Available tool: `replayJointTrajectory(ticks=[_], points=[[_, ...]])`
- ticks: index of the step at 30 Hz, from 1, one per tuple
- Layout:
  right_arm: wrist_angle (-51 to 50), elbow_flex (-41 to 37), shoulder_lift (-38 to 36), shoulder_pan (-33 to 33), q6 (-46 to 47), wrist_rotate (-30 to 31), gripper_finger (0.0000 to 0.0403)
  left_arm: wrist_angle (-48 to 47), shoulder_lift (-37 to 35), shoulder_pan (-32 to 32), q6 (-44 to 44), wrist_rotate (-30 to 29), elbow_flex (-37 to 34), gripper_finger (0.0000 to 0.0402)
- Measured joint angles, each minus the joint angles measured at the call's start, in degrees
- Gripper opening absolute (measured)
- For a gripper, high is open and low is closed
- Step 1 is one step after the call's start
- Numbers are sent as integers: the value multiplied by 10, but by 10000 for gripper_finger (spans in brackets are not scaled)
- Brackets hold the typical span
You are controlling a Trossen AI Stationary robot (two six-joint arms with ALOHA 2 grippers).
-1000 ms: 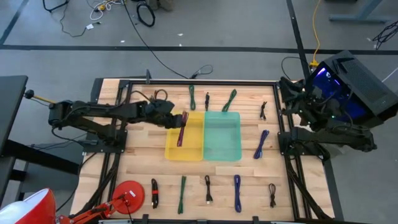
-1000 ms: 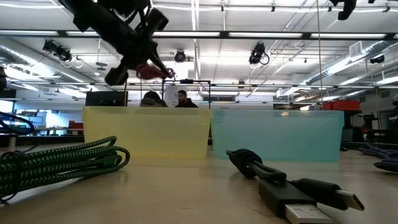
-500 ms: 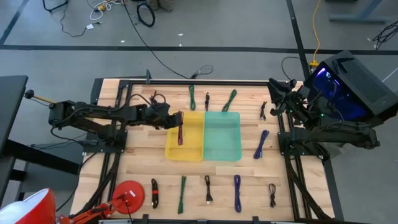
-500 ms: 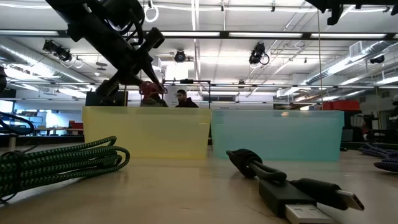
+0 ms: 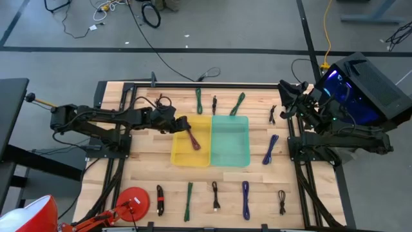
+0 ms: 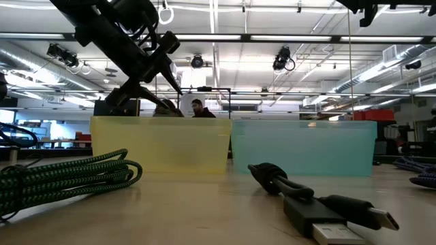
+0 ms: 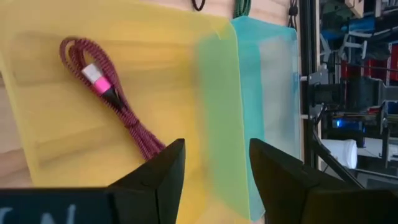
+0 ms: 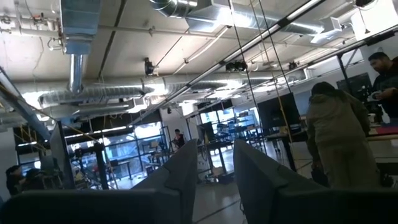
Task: Pick & Place USB Port
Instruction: Put the green patterned charger cable into the yellow bin
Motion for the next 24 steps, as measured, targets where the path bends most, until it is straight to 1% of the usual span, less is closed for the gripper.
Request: replayJointTrajectory(ticks=[4,7,9,11,15,17,18,21,24], points=[[0,0,0,0,0,8,107,32,0,8,29,-52,0,181],[-1,0,5,0,0,15,107,81,0,39,61,-58,0,178],[-2,0,11,0,0,15,107,103,0,72,74,-33,0,177],[-2,0,19,0,0,15,107,111,0,115,89,8,1,177],[4,0,33,0,0,15,107,94,0,210,169,123,18,177],[12,0,39,0,0,15,107,68,0,249,212,169,50,177],[17,0,43,0,0,15,107,47,0,264,239,177,70,177],[23,0,48,-5,-1,15,107,-33,12,298,320,173,151,177],[24,0,49,-9,-1,14,107,-132,52,329,400,154,247,177]])
